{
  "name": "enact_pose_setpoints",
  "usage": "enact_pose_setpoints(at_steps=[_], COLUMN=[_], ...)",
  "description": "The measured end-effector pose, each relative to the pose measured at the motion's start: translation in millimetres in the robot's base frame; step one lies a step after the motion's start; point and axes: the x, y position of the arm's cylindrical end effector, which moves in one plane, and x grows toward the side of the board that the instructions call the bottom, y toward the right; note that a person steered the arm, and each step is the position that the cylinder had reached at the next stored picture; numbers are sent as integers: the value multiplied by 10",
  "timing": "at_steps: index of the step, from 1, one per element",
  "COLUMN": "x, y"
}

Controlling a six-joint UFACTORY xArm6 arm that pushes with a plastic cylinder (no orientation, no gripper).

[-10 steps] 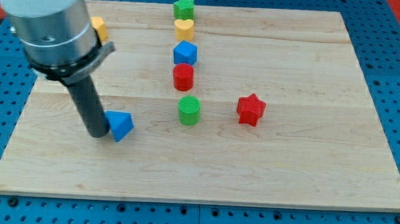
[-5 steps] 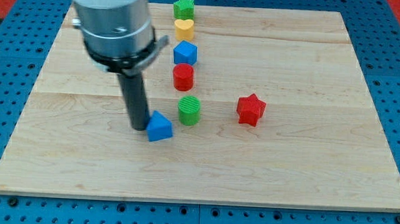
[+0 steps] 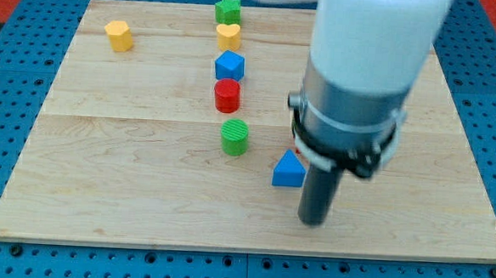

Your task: Push blue triangle right to the red star

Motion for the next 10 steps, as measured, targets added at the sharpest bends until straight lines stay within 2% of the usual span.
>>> enact_pose_setpoints(at_steps=[1,2,5,7,9,10], x=[-37,-182,-634,-784,-559,-498], y=[-465,-660,-680,-176,280,739])
